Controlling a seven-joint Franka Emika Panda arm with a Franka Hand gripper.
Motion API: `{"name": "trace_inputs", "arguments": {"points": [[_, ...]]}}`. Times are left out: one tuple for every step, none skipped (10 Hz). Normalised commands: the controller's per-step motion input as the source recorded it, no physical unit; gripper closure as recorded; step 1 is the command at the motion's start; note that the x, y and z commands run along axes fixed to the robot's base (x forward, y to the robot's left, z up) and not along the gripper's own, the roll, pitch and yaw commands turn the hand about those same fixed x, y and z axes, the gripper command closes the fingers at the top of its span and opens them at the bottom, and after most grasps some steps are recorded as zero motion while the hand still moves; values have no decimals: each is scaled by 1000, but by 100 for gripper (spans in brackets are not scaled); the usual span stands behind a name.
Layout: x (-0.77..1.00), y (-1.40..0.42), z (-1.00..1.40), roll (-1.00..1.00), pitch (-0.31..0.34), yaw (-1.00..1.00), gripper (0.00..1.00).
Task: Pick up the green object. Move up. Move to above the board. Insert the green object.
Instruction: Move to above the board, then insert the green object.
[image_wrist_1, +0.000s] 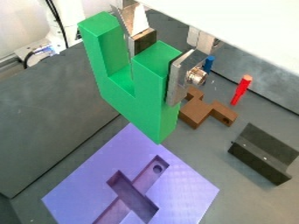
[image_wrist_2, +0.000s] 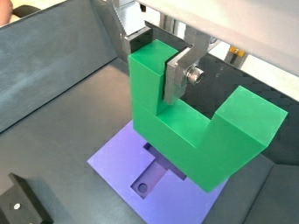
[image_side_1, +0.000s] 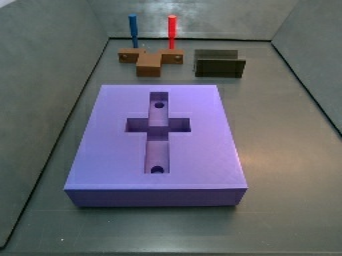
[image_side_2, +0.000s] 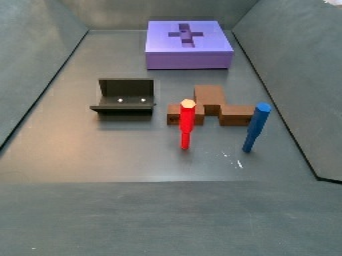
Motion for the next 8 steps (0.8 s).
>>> {"name": "trace_inputs", "arguments": {"points": [[58,-178,56,46,103,2,100],[0,-23,-9,0,0,0,100],[94,-123,-629,0,0,0,100],[289,-220,-1000,39,-17,0,100],[183,-163,-1000,10,-4,0,100],[217,-154,-1000,0,0,57,100],[334,-249,-1000,21,-43,0,100],[391,-246,-1000,117,-50,0,100]]}}
